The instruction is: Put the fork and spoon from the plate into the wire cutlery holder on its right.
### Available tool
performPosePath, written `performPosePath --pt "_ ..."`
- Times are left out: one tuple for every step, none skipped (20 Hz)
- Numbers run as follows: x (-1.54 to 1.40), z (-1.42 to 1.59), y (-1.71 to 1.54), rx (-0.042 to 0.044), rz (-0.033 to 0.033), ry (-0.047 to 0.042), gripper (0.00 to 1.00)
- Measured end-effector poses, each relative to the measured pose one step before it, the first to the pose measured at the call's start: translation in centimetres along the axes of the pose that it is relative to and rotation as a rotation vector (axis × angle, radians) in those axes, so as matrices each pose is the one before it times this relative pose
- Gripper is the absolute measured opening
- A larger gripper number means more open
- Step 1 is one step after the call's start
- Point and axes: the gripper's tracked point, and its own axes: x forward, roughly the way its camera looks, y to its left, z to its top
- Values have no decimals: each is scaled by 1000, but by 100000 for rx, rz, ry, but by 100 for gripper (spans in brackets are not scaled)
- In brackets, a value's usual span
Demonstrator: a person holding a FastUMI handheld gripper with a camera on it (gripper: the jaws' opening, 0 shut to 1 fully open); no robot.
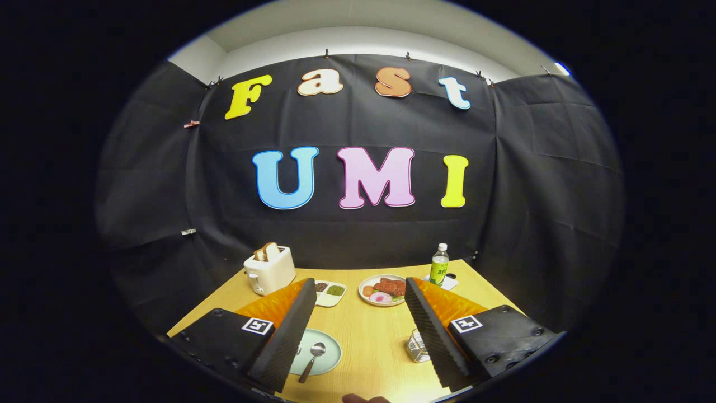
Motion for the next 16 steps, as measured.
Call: performPosePath --pt "221 -234 448 -579 1263 641 99" --pt "260 -397 386 -472 1084 1354 99" --pt "344 -497 338 98 1345 1536 99" --pt "405 -420 402 258 851 1747 99" --pt "549 -647 323 183 707 2486 99" --pt "598 -774 338 185 1048 3182 99" --pt "625 -844 441 201 910 3416 99" --pt "601 -833 282 284 419 3075 99" --pt "618 -853 147 489 158 2855 99" --pt "508 -714 178 256 43 2367 99" --pt "598 -1010 237 -117 -75 2980 99" --pt "532 -1098 246 -497 -68 3300 99" --pt "632 -1218 249 -519 257 3693 99" --pt "607 -1279 322 -268 144 3949 99" --pt "616 -1331 298 161 713 4535 99" --pt "533 -1324 436 1024 879 4530 99"
